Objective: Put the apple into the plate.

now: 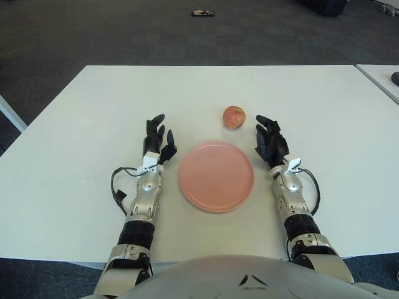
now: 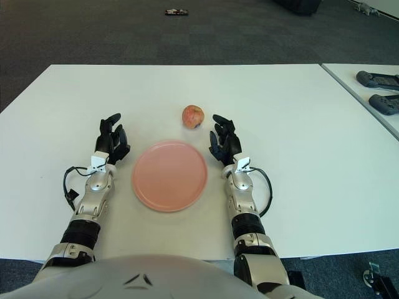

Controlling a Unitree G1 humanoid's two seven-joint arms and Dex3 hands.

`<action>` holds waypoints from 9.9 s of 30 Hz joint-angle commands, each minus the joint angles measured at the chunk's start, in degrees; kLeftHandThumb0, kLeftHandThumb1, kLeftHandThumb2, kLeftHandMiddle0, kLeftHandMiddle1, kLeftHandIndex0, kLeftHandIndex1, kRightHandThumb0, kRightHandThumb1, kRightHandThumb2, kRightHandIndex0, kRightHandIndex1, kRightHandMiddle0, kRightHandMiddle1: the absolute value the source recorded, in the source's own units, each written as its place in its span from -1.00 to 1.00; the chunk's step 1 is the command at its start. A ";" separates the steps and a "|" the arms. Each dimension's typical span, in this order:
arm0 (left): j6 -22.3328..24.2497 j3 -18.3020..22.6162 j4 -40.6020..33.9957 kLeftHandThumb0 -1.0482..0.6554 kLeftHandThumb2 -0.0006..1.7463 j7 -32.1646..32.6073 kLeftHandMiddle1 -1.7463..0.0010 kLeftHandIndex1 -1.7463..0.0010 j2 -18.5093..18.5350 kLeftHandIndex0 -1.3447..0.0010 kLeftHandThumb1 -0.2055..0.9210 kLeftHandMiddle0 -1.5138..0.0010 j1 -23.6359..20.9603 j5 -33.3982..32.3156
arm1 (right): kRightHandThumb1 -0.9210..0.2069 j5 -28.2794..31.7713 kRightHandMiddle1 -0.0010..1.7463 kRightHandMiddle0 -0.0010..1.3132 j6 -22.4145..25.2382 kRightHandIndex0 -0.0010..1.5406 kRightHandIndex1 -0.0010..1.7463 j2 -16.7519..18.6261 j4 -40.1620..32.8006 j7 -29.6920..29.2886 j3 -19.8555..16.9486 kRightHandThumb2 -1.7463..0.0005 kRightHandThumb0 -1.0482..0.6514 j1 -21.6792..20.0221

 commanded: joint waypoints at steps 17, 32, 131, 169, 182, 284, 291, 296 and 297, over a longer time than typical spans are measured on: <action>0.57 0.14 -0.23 -0.66 -0.06 -0.51 0.99 0.03 0.22 1.00 1.00 0.47 -0.56 -0.26 | -0.96 -0.21 -0.09 -1.00 0.56 -0.66 -0.52 -0.09 0.00 -0.91 -0.05 0.28 -0.36 0.09; 0.47 0.18 -0.49 -0.67 -0.05 -0.27 0.99 0.06 0.06 1.00 1.00 0.47 -0.29 -0.11 | -0.91 0.56 -0.11 -1.00 -2.37 -0.63 -0.50 0.20 0.36 -1.06 -0.47 0.29 -0.35 0.52; -0.31 0.62 1.38 -0.66 -0.10 0.34 0.99 -0.01 -1.07 1.00 1.00 0.45 -1.88 -0.03 | -1.00 -20.63 -0.79 -1.00 8.54 -0.93 -0.65 -7.19 6.69 -10.42 11.33 0.46 -0.65 -40.32; -0.93 0.78 0.86 -0.65 -0.09 0.78 0.99 0.02 -1.11 1.00 1.00 0.45 -1.23 -0.04 | -1.00 -27.66 -0.66 -1.00 11.33 -0.93 -0.58 -8.48 40.80 -18.73 17.13 0.32 -0.77 -46.72; -0.36 0.78 -0.18 -0.65 -0.09 0.87 1.00 0.04 -1.04 1.00 1.00 0.47 -0.74 0.12 | -1.00 -28.74 -0.70 -1.00 12.52 -0.89 -0.68 -8.35 41.40 -18.03 18.73 0.39 -0.77 -45.34; -1.13 0.74 1.21 -0.64 -0.06 0.03 1.00 -0.01 -1.32 1.00 1.00 0.46 -1.71 -0.66 | -1.00 -38.06 -0.62 -1.00 10.58 -0.88 -0.80 -7.08 42.11 -18.77 31.72 0.48 -0.71 -39.39; -1.58 0.84 1.23 -0.63 -0.07 -0.24 1.00 0.00 -1.24 1.00 1.00 0.47 -1.61 -0.92 | -1.00 -38.24 -0.61 -1.00 10.78 -0.86 -0.80 -7.45 42.26 -18.84 31.89 0.48 -0.70 -39.02; -1.88 0.87 1.31 -0.63 -0.08 -0.32 1.00 0.01 -1.23 1.00 1.00 0.47 -1.61 -1.09 | -1.00 -38.33 -0.60 -1.00 10.99 -0.85 -0.81 -7.65 42.35 -18.89 31.98 0.49 -0.70 -38.87; -1.92 0.83 1.22 -0.63 -0.08 -0.28 1.00 0.01 -1.25 1.00 1.00 0.47 -1.54 -1.09 | -1.00 -38.37 -0.59 -1.00 11.03 -0.85 -0.81 -7.74 42.37 -18.92 32.01 0.49 -0.70 -38.81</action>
